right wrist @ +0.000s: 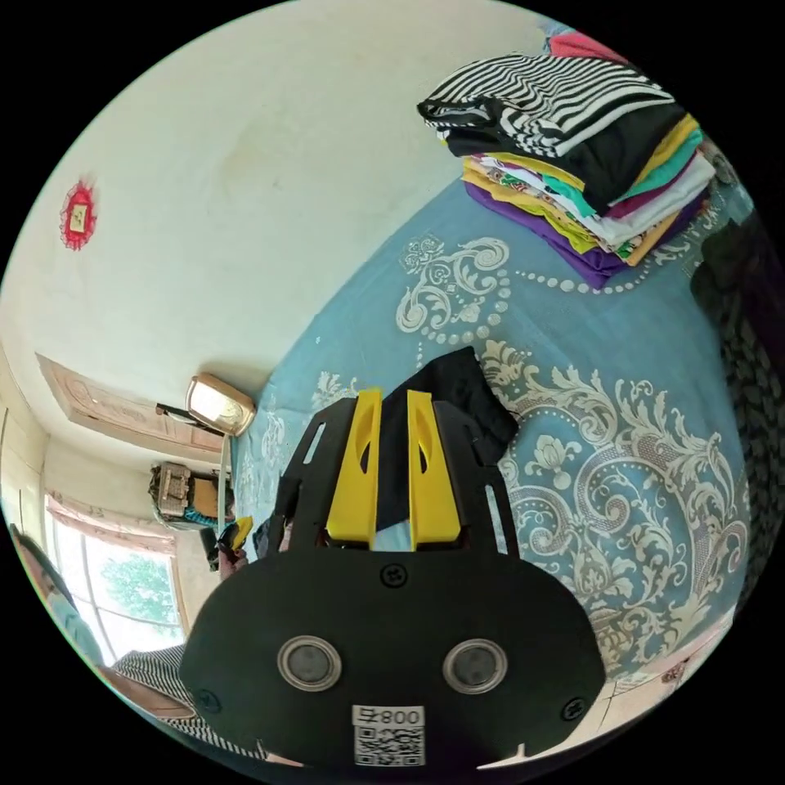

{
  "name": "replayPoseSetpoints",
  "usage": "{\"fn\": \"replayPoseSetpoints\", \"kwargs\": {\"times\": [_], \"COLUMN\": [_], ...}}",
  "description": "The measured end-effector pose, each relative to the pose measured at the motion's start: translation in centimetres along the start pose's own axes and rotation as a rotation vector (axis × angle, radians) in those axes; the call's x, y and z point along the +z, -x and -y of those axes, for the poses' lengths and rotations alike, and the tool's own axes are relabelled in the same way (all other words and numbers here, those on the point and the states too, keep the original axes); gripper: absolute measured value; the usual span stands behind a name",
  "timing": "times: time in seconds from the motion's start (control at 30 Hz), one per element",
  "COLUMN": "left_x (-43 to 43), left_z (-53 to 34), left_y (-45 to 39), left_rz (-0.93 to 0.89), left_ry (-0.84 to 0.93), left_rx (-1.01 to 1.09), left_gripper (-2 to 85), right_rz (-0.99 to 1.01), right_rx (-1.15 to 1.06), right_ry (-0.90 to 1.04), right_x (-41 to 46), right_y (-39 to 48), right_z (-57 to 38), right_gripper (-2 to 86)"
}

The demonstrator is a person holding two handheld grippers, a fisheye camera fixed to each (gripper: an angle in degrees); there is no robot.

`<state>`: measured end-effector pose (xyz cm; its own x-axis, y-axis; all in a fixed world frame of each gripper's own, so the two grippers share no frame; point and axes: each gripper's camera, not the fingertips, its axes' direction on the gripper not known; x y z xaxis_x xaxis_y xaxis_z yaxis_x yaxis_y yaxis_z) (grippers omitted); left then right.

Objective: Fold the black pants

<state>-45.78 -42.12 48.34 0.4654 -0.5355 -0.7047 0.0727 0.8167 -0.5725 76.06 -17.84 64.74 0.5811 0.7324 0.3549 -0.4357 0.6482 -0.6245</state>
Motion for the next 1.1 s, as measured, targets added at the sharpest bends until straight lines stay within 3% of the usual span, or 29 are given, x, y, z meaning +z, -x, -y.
{"fn": "replayPoseSetpoints", "kwargs": {"times": [0.17,0.3,0.5,0.7,1.1], "left_x": [-5.3,-8.5,-7.4,-6.7,-9.7], "left_z": [-2.8,-4.0,-3.4,-2.3,1.1], "left_y": [0.7,2.2,3.0,0.8,-2.7], "left_rz": [0.251,0.432,0.490,0.611,0.645], "left_ry": [-0.071,-0.129,-0.064,0.007,-0.094], "left_rx": [-0.046,-0.181,-0.238,-0.154,-0.067], "left_gripper": [8.7,9.7,9.3,4.4,2.4], "right_rz": [-0.020,-0.080,-0.210,-0.223,-0.180], "right_rx": [0.150,0.134,0.100,0.067,-0.008], "right_ry": [0.023,0.027,0.071,0.106,0.057], "right_x": [1.2,2.5,4.9,5.5,1.9], "right_y": [-4.0,-3.2,-0.8,0.7,3.6], "right_z": [-2.1,-1.9,-0.8,-0.6,-3.7], "right_gripper": [8.0,8.1,7.3,4.6,2.5]}}
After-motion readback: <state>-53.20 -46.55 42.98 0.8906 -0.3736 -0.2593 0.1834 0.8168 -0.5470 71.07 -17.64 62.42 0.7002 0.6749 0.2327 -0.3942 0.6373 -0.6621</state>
